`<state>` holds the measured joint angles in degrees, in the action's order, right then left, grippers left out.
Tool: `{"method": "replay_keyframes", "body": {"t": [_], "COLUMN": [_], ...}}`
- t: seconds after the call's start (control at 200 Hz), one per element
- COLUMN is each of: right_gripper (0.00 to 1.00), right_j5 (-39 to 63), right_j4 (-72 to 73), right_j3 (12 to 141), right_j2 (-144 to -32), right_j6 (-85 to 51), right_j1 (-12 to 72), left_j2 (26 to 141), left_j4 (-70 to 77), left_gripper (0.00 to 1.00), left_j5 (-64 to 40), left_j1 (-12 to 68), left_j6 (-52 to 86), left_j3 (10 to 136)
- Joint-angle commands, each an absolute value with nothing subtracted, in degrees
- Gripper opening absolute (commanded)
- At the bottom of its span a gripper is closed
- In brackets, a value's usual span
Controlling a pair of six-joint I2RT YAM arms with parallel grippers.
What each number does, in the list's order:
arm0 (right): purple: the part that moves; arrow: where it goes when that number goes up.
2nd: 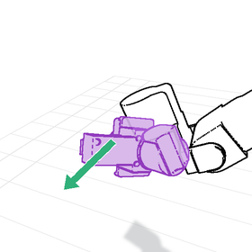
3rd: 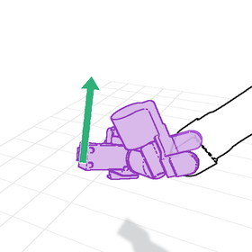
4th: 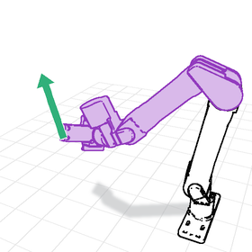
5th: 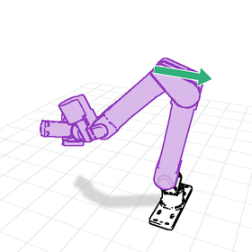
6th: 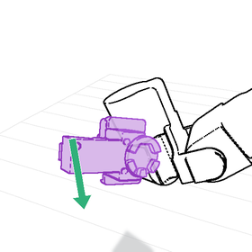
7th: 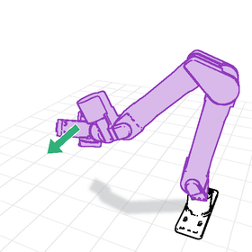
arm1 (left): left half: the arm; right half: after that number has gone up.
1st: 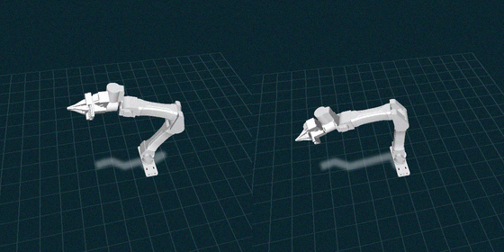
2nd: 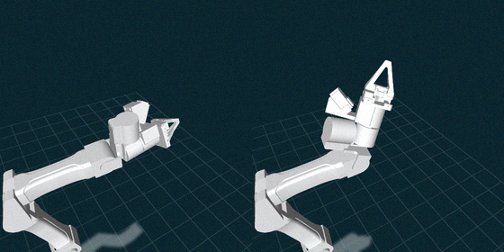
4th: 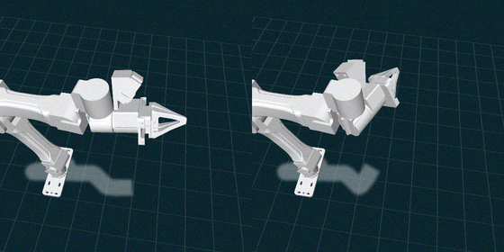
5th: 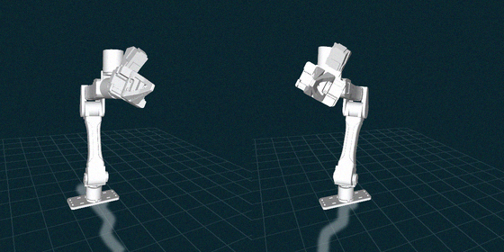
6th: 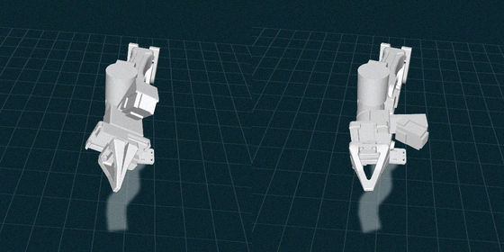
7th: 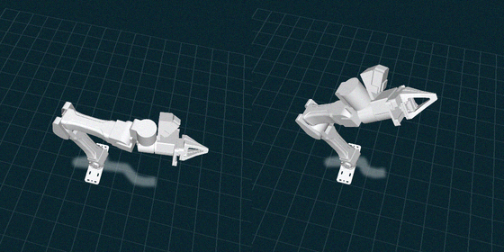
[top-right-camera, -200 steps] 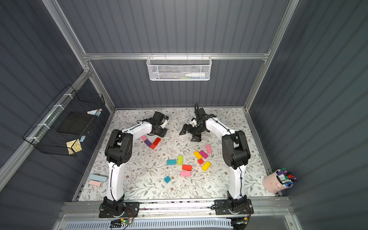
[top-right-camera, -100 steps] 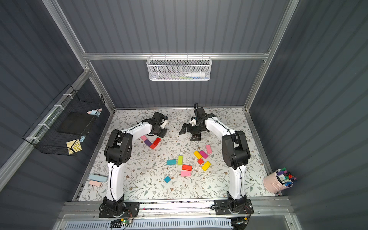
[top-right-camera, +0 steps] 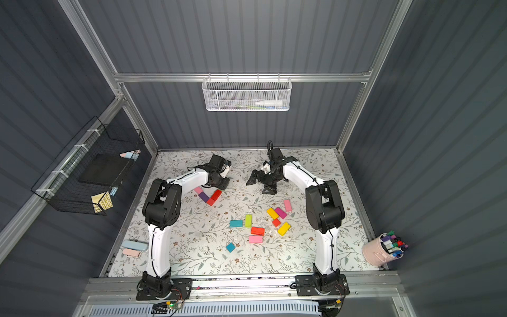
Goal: Assemble the letter v with building blocks
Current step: Assemble the building block at the center of the board.
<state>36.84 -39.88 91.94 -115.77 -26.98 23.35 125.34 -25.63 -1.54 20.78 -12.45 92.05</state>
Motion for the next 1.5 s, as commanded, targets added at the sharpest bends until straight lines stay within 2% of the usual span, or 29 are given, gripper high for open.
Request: {"method": "replay_keyframes", "body": {"t": [0.0,1.136,1.351,1.491], "right_gripper": [0.99,0.99,0.99,0.99], "right_j5": [36.8,37.0,37.1,37.2], "right_j4": [-40.2,-39.5,-39.5,-39.5], "right_j3": [92.8,92.0,92.0,92.0], "right_j2": [-116.7,-117.0,-117.2,-117.3], "right_j6": [-26.9,-27.0,-27.0,-27.0], "right_j1": [23.7,23.7,23.7,23.7], "left_j2": [129.3,128.6,128.8,128.5], "left_j4": [-35.2,-34.3,-33.5,-32.1], "left_gripper": [0.26,0.27,0.36,0.46], "left_j5": [0.0,0.7,1.8,2.7], "left_j1": [20.1,20.1,20.1,20.0], "left_j6": [-12.2,-12.0,-11.3,-10.5], "left_j3": [87.6,85.8,86.0,86.6]}}
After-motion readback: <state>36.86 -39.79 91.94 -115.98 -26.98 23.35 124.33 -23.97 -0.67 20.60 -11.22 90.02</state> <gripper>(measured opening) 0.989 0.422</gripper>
